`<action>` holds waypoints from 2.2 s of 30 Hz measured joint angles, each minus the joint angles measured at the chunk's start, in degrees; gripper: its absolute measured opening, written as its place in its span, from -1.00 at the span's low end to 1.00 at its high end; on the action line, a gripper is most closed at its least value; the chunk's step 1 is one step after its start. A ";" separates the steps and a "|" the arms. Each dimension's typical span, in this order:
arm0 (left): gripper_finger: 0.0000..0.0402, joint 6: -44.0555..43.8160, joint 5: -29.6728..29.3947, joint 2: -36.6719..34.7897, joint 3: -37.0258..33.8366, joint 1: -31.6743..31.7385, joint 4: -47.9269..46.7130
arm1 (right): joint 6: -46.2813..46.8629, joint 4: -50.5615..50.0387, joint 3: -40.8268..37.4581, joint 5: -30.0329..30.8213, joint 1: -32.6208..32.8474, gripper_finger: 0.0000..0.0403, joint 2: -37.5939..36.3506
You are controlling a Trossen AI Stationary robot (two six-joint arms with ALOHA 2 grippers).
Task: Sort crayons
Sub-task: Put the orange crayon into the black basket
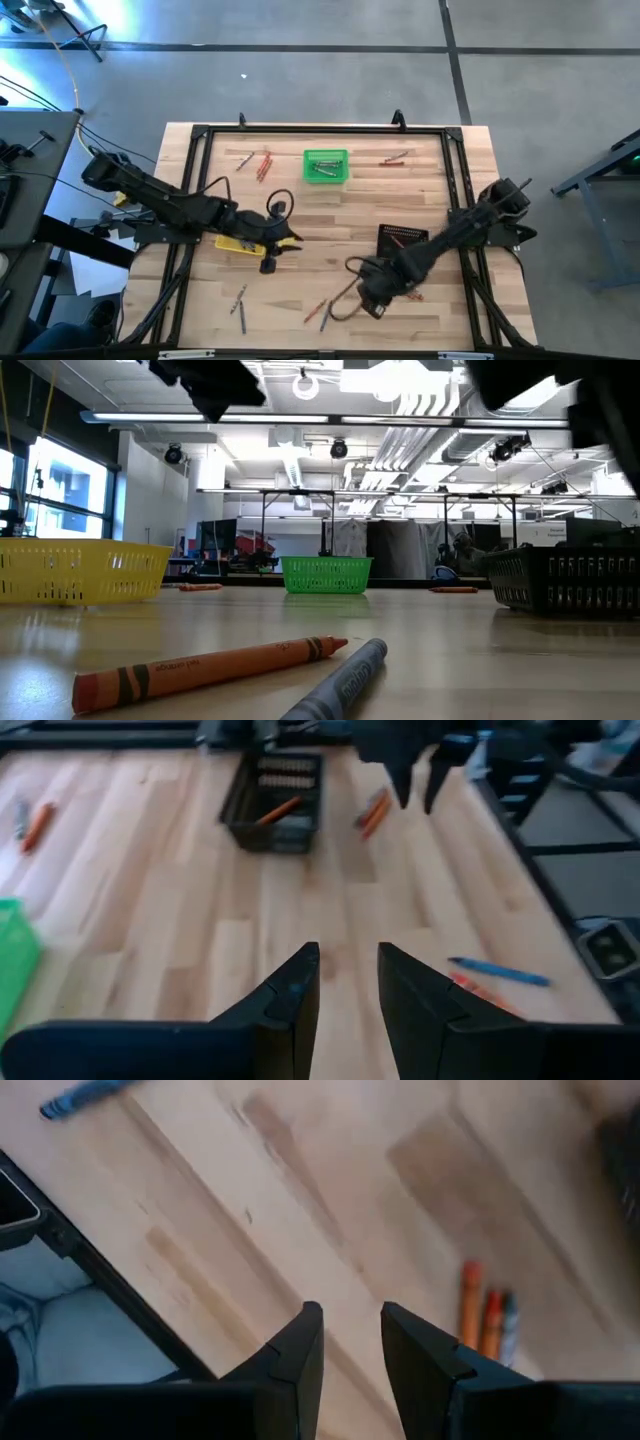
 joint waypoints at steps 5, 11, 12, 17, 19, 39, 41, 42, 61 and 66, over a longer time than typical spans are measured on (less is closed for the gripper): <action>-0.55 -0.03 -0.05 -0.03 0.00 -4.16 3.06 | 9.93 -0.03 0.00 3.36 5.57 -0.51 0.01; -0.55 -1.15 -0.15 -0.04 -0.02 -8.48 6.49 | 17.15 -1.16 0.00 10.87 10.24 -0.51 0.00; -0.55 -1.82 -0.23 -0.04 -0.02 -9.13 7.09 | 18.13 -1.85 0.00 12.18 10.65 -0.51 0.01; -0.55 -1.91 -0.26 -0.04 -0.02 -12.34 8.58 | 23.23 -8.46 0.00 15.88 11.43 -0.51 0.01; -0.55 -1.23 -0.27 -0.04 -0.02 -13.18 8.91 | 24.90 -10.72 0.00 15.84 11.41 -0.51 0.01; -0.55 -0.96 -2.64 -0.04 -0.02 -14.65 8.55 | 29.57 -4.12 -11.46 0.91 11.41 -0.51 0.03; -0.55 -0.96 -2.64 -0.04 -0.02 -14.65 8.55 | 29.44 -4.00 -12.00 0.91 11.41 -0.51 0.03; -0.55 -0.96 -2.64 -0.04 -0.02 -14.65 8.55 | 29.44 -4.20 -12.07 0.91 11.41 -0.51 0.03; -0.55 -1.07 -2.65 -0.04 -0.02 -14.65 8.53 | 28.50 1.40 -12.07 6.99 11.25 -0.51 0.03; -0.55 -1.07 -2.64 -0.04 -0.02 -14.65 8.50 | 29.16 1.61 -12.07 7.30 11.25 -0.51 0.03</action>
